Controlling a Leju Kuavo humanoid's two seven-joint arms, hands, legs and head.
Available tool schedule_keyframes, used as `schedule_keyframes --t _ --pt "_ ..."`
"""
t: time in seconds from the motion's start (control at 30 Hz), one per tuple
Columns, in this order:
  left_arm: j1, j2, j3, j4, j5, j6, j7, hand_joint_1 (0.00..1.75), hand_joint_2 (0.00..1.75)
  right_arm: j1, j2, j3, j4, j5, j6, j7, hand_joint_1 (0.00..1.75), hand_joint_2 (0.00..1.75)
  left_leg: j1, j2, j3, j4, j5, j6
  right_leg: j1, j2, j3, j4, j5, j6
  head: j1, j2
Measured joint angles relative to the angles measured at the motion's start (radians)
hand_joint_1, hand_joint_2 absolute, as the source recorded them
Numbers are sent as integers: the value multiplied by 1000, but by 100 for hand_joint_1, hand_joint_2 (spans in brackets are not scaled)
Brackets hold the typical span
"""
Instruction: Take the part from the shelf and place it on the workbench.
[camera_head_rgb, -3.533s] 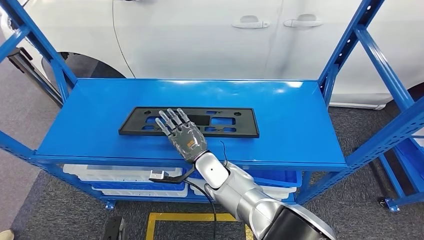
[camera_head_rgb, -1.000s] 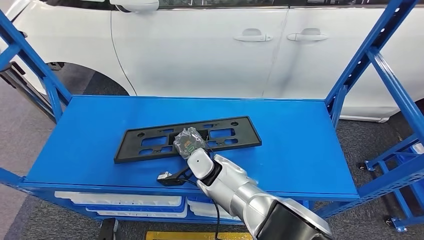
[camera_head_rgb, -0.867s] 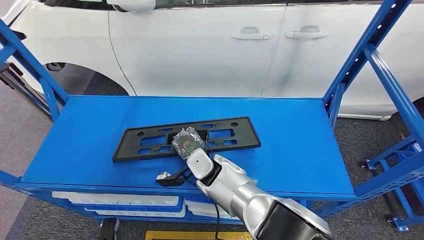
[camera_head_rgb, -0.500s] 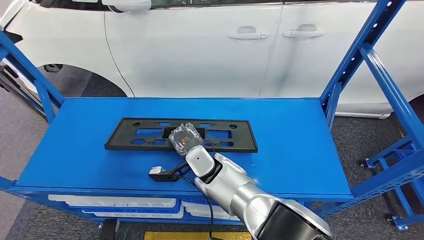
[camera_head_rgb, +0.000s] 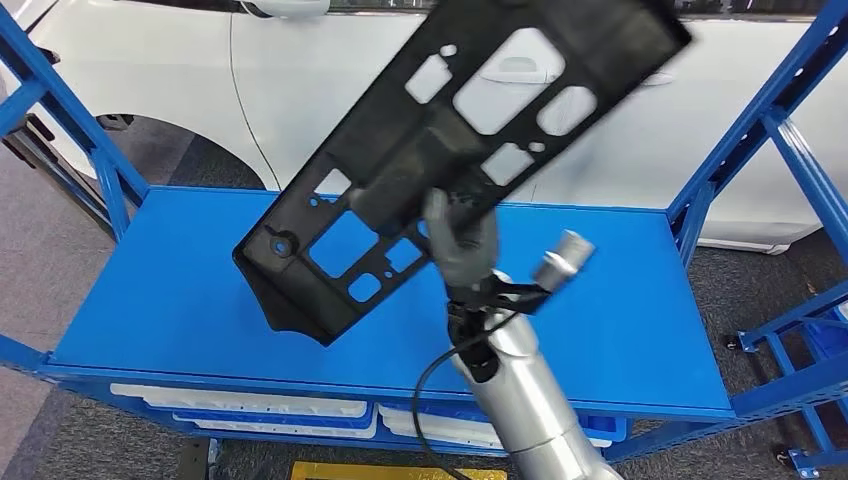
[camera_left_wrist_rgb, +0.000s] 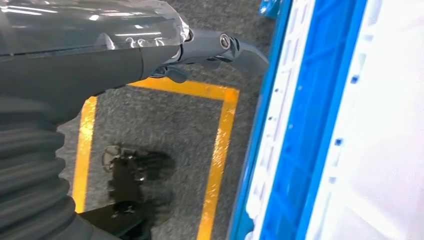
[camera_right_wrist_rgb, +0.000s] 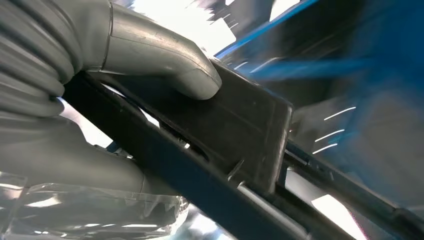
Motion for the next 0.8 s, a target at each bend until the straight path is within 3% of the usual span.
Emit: schedule_keyframes --t 0.07,0.2,0.27,0.33,0.37,0.4,0.43,0.5,0.57,0.67,0.73,0.8 --pt "4 4 6 0 0 -13 19 0 175 46 -25 -21 -125 -66 132 -7 175 175 -4 3 -1 7 -8 -9 4 2 26 -62 18 -9 0 0" --pt "14 12 20 0 -3 5 77 0 175 120 -62 -21 -283 -49 256 0 175 175 -4 10 3 20 -29 -28 1 4 33 -70 18 -26 0 0" --pt "23 18 21 0 -11 22 98 0 175 147 -75 -6 -321 -12 279 -7 175 175 -1 12 -26 99 -85 -40 -4 2 36 -73 22 -33 0 0" --pt "31 23 22 0 -19 39 113 0 175 172 -88 10 -340 25 282 -17 175 175 3 13 -78 226 -151 -49 -3 0 35 -73 22 -35 0 0" --pt "35 25 22 0 -23 46 121 0 175 184 -95 15 -346 43 281 -21 175 175 3 13 -94 267 -165 -51 -3 -1 35 -73 22 -35 0 0" --pt "41 26 23 0 -25 51 130 0 175 195 -101 18 -352 60 279 -23 175 175 3 13 -92 274 -161 -51 -2 -1 34 -73 23 -36 0 0" --pt "45 26 23 0 -28 56 138 0 175 206 -107 21 -359 76 280 -24 175 175 3 13 -71 241 -140 -48 -2 -1 33 -72 24 -35 0 0" --pt "48 28 23 0 -33 61 155 0 175 225 -114 23 -379 106 283 -25 175 175 1 13 8 100 -83 -35 0 -1 33 -72 27 -33 0 0" --pt "48 30 23 0 -38 64 170 0 175 240 -120 27 -399 126 283 -26 175 175 -6 13 60 1 -50 -22 0 -2 32 -73 33 -25 0 0" --pt "49 34 24 0 -40 67 188 0 175 258 -131 35 -412 135 276 -27 175 175 -11 14 62 -18 -32 -8 -2 -3 30 -76 44 -7 0 0" --pt "49 35 26 0 -40 67 201 0 175 267 -142 38 -417 134 269 -27 175 175 -6 19 57 -36 -8 4 -1 -2 16 -51 12 4 0 0" --pt "49 35 26 0 -43 64 212 0 175 274 -154 38 -419 134 263 -28 175 175 -4 23 40 -44 12 12 -3 -1 -19 45 -74 12 1 0"
